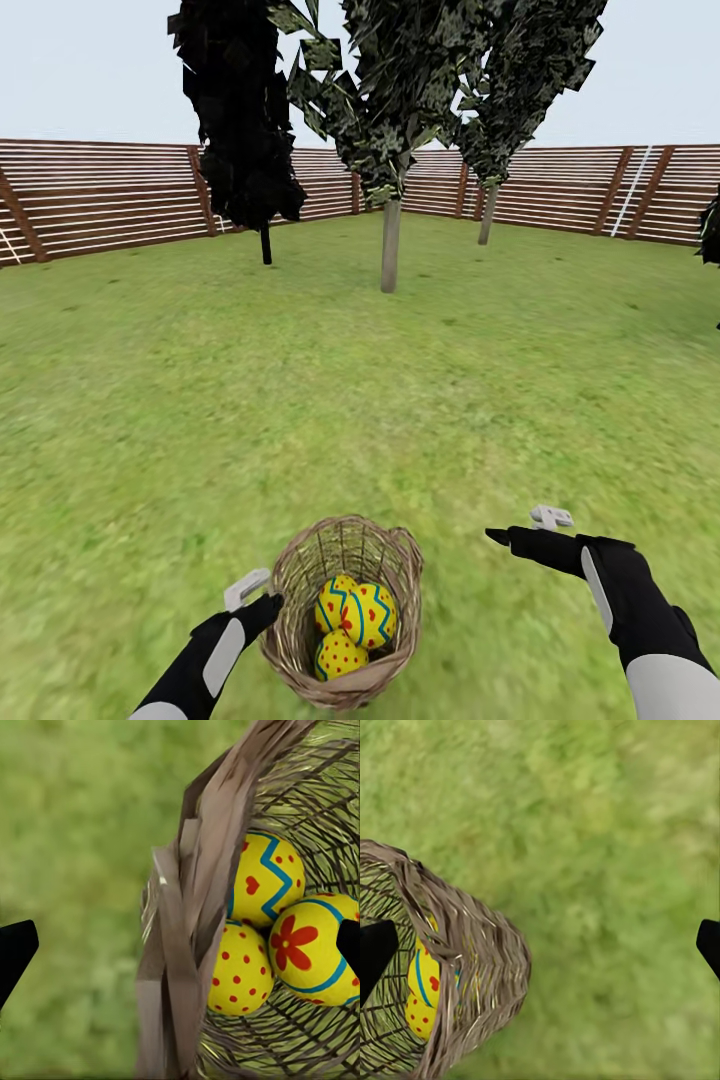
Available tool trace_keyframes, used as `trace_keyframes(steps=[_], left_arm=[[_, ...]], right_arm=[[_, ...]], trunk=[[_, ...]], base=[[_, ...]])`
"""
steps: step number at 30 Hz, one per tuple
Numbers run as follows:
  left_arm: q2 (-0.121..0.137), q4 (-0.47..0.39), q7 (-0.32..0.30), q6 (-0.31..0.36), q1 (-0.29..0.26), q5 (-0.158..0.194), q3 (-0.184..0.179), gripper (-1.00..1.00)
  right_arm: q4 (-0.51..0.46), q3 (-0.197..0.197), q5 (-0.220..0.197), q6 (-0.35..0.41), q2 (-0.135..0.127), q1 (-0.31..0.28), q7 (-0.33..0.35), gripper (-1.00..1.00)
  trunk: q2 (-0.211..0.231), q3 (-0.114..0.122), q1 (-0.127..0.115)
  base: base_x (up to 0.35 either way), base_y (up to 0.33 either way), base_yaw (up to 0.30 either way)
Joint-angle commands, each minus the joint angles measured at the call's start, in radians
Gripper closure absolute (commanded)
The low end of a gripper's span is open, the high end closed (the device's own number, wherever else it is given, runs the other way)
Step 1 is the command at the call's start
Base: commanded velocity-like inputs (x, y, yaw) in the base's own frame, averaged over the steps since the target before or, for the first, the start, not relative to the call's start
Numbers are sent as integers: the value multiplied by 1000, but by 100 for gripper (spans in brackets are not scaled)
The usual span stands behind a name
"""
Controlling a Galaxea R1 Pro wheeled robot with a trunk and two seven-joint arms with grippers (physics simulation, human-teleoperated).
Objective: Take the three Easter eggs out of the wicker basket on the lawn in the garden, then place them on the lawn next to a single tree (choose any tree) so that all three eggs are next to the same tree and none are left in the basket.
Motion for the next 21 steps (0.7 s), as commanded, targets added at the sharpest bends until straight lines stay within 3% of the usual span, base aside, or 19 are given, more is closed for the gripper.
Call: trace_keyframes(steps=[1,21], left_arm=[[-1,2,4,2,0,11,3,-100],[-12,11,4,-26,0,11,0,-100]], right_arm=[[-1,-3,10,3,1,-1,9,-100],[-3,-1,11,4,2,-1,6,-100]], trunk=[[-8,-4,4],[-141,-64,77]], base=[[0,0,0],[0,0,0]])
